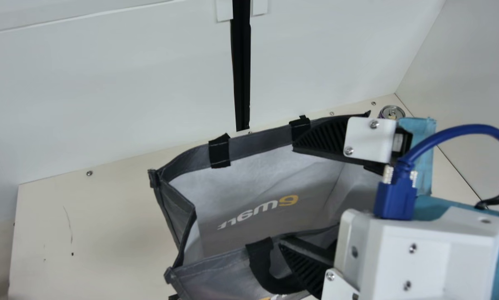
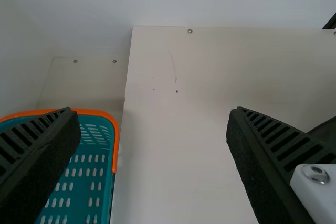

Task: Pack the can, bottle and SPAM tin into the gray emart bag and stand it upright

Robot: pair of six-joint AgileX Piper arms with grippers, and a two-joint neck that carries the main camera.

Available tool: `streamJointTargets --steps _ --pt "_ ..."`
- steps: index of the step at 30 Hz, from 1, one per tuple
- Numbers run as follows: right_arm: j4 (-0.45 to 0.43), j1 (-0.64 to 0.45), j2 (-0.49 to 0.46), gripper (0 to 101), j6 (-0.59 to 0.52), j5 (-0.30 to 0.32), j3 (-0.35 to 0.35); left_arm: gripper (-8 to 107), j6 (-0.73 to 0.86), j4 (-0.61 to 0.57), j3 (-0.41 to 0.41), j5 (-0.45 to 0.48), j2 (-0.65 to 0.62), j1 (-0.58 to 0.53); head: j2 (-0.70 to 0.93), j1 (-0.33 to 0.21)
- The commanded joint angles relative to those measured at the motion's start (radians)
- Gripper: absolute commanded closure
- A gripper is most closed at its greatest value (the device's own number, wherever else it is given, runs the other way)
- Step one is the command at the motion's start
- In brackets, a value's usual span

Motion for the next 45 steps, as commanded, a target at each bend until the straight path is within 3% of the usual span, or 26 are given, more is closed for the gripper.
streamJointTargets --steps 1,11,22,45 --pt "-0.003 -0.001 0.001 6 0.003 -0.001 -0.012 9 0.0 0.0 0.0 0.0 0.0 0.0 -0.001 -0.023" --pt "-0.016 -0.028 0.017 6 0.035 -0.001 -0.095 9 0.0 0.0 0.0 0.0 0.0 0.0 -0.001 -0.023" --pt "0.011 -0.154 0.065 6 0.052 -0.001 -0.181 9 0.0 0.0 0.0 0.0 0.0 0.0 -0.001 -0.023" --pt "0.234 -0.626 0.204 6 -0.044 -0.001 -0.279 9 0.0 0.0 0.0 0.0 0.0 0.0 -0.001 -0.023"
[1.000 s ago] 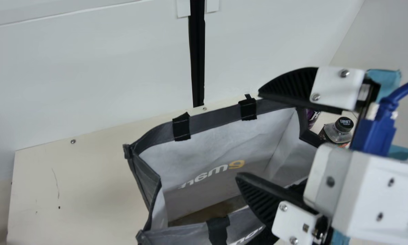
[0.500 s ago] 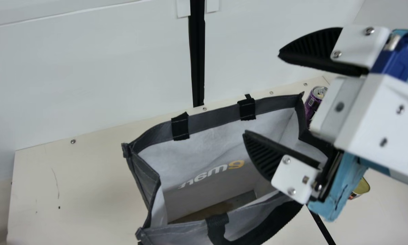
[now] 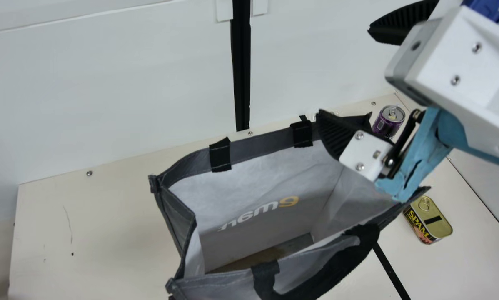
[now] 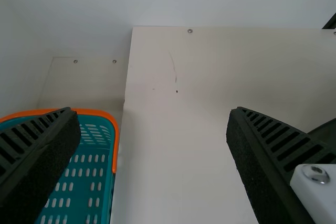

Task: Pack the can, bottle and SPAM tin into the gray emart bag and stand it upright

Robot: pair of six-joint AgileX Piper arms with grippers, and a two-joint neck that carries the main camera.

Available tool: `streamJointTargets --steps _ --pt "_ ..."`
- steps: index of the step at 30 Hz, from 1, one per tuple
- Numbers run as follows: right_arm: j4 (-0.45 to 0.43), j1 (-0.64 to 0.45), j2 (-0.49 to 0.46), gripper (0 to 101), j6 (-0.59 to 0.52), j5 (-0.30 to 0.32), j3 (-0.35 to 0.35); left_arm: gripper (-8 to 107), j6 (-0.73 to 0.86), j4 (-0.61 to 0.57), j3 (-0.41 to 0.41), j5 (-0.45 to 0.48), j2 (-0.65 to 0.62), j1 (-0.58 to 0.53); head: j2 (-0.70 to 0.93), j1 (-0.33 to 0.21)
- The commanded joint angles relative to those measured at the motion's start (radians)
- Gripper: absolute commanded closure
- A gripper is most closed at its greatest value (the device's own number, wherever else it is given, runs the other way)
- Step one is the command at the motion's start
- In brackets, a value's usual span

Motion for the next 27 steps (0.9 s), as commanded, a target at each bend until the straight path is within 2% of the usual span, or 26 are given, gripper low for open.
streamJointTargets --steps 1,13,27 --pt "0.021 -0.064 0.011 6 -0.007 0.0 -0.003 9 0.0 0.0 0.0 0.0 0.0 0.0 -0.002 -0.023" --pt "0.114 -0.262 0.072 6 -0.056 0.0 -0.021 9 0.0 0.0 0.0 0.0 0.0 0.0 -0.002 -0.023" --pt "0.148 -0.398 0.106 6 -0.079 0.0 0.011 9 0.0 0.0 0.0 0.0 0.0 0.0 -0.002 -0.023"
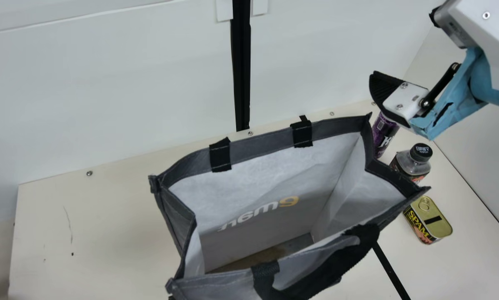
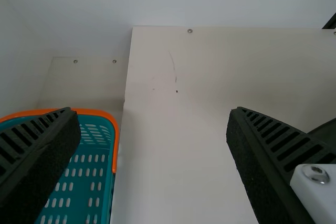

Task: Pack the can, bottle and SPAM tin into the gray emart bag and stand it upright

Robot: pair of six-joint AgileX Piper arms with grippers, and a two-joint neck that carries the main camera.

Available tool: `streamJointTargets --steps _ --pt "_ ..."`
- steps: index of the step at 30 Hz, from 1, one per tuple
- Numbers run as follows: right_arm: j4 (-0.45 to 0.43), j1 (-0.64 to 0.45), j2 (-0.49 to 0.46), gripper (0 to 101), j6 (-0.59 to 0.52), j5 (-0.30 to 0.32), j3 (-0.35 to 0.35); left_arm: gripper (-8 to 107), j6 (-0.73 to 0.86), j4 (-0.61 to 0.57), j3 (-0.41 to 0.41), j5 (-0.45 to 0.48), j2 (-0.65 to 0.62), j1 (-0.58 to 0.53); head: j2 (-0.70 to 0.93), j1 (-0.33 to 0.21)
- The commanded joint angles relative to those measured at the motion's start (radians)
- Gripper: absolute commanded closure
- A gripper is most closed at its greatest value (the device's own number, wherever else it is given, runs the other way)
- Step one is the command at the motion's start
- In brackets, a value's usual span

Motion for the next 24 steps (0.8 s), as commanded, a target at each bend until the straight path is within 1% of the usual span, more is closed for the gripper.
streamJointTargets --steps 1,17,24 --pt "-0.001 -0.015 0.003 6 -0.002 0.0 0.006 9 0.0 0.0 0.0 0.0 0.0 0.0 -0.001 -0.023" --pt "-0.009 -0.143 0.021 6 -0.036 0.0 0.078 9 0.0 0.0 0.0 0.0 0.0 0.0 -0.001 -0.023" --pt "-0.02 -0.186 0.021 6 -0.047 0.0 0.129 9 0.0 0.0 0.0 0.0 0.0 0.0 -0.001 -0.023"
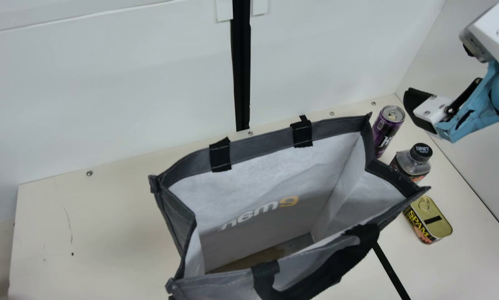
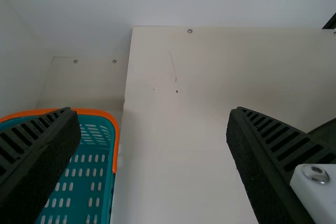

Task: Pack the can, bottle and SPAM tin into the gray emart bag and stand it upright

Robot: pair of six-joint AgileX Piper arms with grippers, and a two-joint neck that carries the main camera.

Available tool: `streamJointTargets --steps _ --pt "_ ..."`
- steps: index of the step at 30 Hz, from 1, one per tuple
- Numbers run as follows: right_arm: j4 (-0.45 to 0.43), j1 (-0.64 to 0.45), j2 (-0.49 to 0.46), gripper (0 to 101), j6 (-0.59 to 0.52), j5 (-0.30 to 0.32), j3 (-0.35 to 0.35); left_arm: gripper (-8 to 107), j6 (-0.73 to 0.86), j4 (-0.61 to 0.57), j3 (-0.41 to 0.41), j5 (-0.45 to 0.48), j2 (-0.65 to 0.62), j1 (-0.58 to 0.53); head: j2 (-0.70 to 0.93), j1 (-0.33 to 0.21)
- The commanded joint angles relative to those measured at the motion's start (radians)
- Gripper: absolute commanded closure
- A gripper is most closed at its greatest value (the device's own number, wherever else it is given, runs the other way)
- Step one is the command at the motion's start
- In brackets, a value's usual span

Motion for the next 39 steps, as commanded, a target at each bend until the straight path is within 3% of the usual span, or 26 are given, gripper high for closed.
streamJointTargets --steps 1,16,39 --pt "-0.003 -0.008 -0.001 6 0.002 0.0 0.016 9 0.0 0.0 0.0 0.0 0.0 0.0 -0.002 -0.023" --pt "-0.027 -0.052 -0.019 6 0.011 0.0 0.125 9 0.0 0.0 0.0 0.0 0.0 0.0 -0.002 -0.023" --pt "-0.03 -0.064 -0.025 6 0.008 -0.001 0.128 9 0.0 0.0 0.0 0.0 0.0 0.0 -0.002 -0.023"
